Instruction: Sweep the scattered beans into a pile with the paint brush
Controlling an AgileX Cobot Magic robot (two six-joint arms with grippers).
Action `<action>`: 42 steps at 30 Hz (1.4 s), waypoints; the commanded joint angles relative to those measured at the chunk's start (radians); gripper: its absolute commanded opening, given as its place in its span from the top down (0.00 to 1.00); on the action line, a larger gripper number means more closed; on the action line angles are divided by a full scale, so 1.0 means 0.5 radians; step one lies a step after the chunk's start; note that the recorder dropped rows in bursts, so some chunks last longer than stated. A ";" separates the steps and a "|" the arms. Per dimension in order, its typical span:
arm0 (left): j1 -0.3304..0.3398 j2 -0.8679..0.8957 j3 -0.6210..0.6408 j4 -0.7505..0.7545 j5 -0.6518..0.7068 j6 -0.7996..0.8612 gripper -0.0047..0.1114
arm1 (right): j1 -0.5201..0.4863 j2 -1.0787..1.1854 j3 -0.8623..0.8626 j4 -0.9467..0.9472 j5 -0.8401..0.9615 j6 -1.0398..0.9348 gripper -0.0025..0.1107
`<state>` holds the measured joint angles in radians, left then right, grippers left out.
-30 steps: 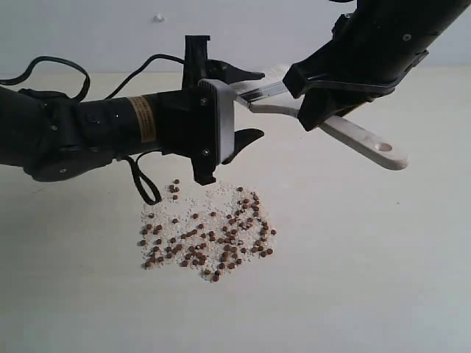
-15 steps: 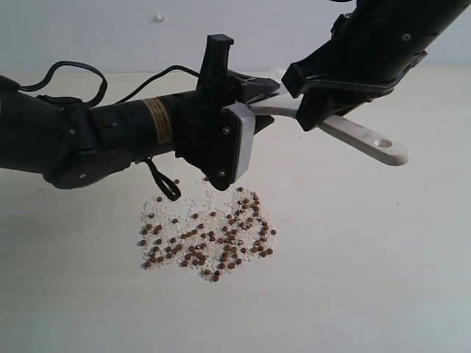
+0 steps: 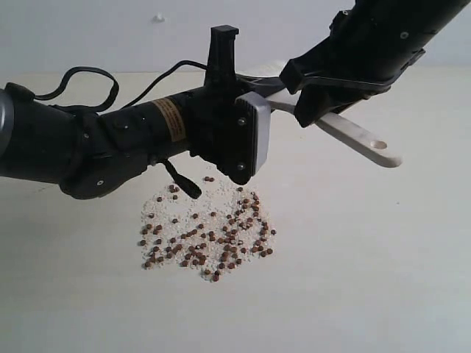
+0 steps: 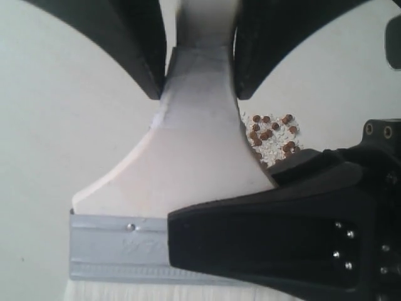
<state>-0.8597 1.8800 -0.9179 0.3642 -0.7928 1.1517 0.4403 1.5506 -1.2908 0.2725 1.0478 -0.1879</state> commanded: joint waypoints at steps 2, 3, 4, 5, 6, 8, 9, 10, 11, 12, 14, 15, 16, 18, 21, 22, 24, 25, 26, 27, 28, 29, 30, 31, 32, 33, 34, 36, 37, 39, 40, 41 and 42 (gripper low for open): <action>-0.004 -0.003 -0.013 -0.065 -0.005 -0.008 0.96 | 0.004 -0.042 -0.036 0.017 0.008 -0.108 0.75; -0.004 -0.003 -0.013 -0.065 -0.005 -0.012 0.96 | 0.004 -0.054 -0.057 0.017 0.012 -0.118 0.67; -0.004 -0.003 -0.013 -0.073 -0.005 -0.015 0.96 | 0.004 -0.069 -0.080 0.017 0.012 -0.135 0.59; -0.004 -0.003 -0.013 -0.077 -0.005 -0.015 0.96 | 0.004 -0.083 -0.103 0.017 0.017 -0.145 0.52; -0.004 -0.003 -0.013 -0.086 -0.005 -0.015 0.96 | 0.004 -0.104 -0.128 0.017 0.020 -0.145 0.44; -0.004 -0.003 -0.013 -0.105 0.010 -0.038 0.96 | 0.004 -0.147 -0.174 0.017 0.021 -0.156 0.31; -0.004 -0.003 -0.013 -0.128 0.026 -0.068 0.96 | 0.004 -0.173 -0.197 0.017 0.016 -0.161 0.27; -0.004 -0.003 -0.013 -0.160 0.054 -0.104 0.96 | 0.004 -0.202 -0.217 0.011 0.004 -0.167 0.26; -0.004 -0.003 -0.014 -0.194 0.087 -0.172 0.96 | 0.004 -0.235 -0.230 0.007 -0.006 -0.190 0.26; -0.004 -0.003 -0.023 -0.214 0.128 -0.283 0.96 | 0.004 -0.269 -0.240 0.007 -0.020 -0.218 0.26; 0.025 -0.003 -0.047 -0.223 0.224 -0.569 0.96 | 0.004 -0.337 -0.243 -0.004 -0.083 -0.296 0.26; 0.037 -0.003 -0.058 -0.218 0.277 -0.685 0.96 | 0.004 -0.360 -0.243 -0.020 -0.110 -0.329 0.26; 0.054 -0.003 -0.077 -0.207 0.350 -0.818 0.96 | 0.004 -0.387 -0.243 -0.051 -0.138 -0.360 0.26; 0.096 -0.003 -0.114 -0.133 0.516 -1.056 0.96 | 0.004 -0.427 -0.243 -0.199 -0.196 -0.404 0.26; 0.179 -0.003 -0.165 0.150 0.705 -1.513 0.96 | 0.004 -0.449 -0.243 -0.515 -0.281 -0.256 0.26; 0.207 -0.003 -0.177 0.255 0.720 -1.690 0.96 | -0.002 -0.449 -0.243 -0.599 -0.311 -0.190 0.26; 0.256 -0.003 -0.196 0.514 0.716 -2.058 0.96 | -0.037 -0.440 -0.243 -0.633 -0.357 -0.158 0.26; 0.287 -0.003 -0.205 0.673 0.681 -2.269 0.96 | -0.057 -0.432 -0.243 -0.625 -0.372 -0.162 0.26; 0.319 -0.003 -0.215 0.862 0.635 -2.503 0.96 | -0.074 -0.422 -0.243 -0.615 -0.376 -0.200 0.27; 0.349 -0.003 -0.225 1.014 0.576 -2.692 0.96 | -0.089 -0.413 -0.243 -0.609 -0.381 -0.211 0.27; 0.400 -0.003 -0.248 1.248 0.460 -2.990 0.96 | -0.115 -0.389 -0.243 -0.585 -0.391 -0.232 0.28; 0.439 -0.003 -0.265 1.390 0.363 -3.176 0.96 | -0.137 -0.372 -0.243 -0.564 -0.413 -0.245 0.29; 0.493 -0.003 -0.283 1.561 0.229 -3.345 0.96 | -0.160 -0.353 -0.243 -0.530 -0.418 -0.251 0.30; 0.548 -0.003 -0.314 1.694 0.118 -3.544 0.96 | -0.189 -0.321 -0.243 -0.477 -0.418 -0.296 0.30; 0.604 -0.003 -0.333 1.783 0.008 -3.662 0.96 | -0.201 -0.297 -0.243 -0.434 -0.418 -0.351 0.30; 0.650 -0.003 -0.352 1.829 -0.069 -3.767 0.96 | -0.221 -0.264 -0.243 -0.358 -0.418 -0.387 0.30; 0.705 -0.003 -0.361 1.866 -0.155 -3.854 0.96 | -0.241 -0.230 -0.243 -0.278 -0.418 -0.443 0.31; 0.801 -0.003 -0.370 1.928 -0.318 -3.953 0.96 | -0.270 -0.165 -0.243 -0.142 -0.418 -0.544 0.34; 0.861 -0.003 -0.373 1.947 -0.415 -4.009 0.96 | -0.280 -0.127 -0.243 -0.056 -0.418 -0.615 0.37; 0.939 -0.003 -0.373 1.961 -0.543 -4.064 0.96 | -0.305 -0.053 -0.243 0.136 -0.414 -0.800 0.42; 0.968 -0.003 -0.373 1.970 -0.594 -4.100 0.96 | -0.316 -0.021 -0.243 0.253 -0.397 -0.930 0.43; 1.000 -0.003 -0.373 1.970 -0.631 -4.135 0.96 | -0.321 0.005 -0.243 0.343 -0.384 -1.072 0.43; 1.027 -0.003 -0.373 1.970 -0.654 -4.175 0.96 | -0.326 0.032 -0.243 0.445 -0.383 -1.178 0.43</action>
<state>-0.3820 1.8816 -1.0952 1.3428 -1.0366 -0.8744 0.2905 1.5354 -1.4077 0.3615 0.8554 -0.6262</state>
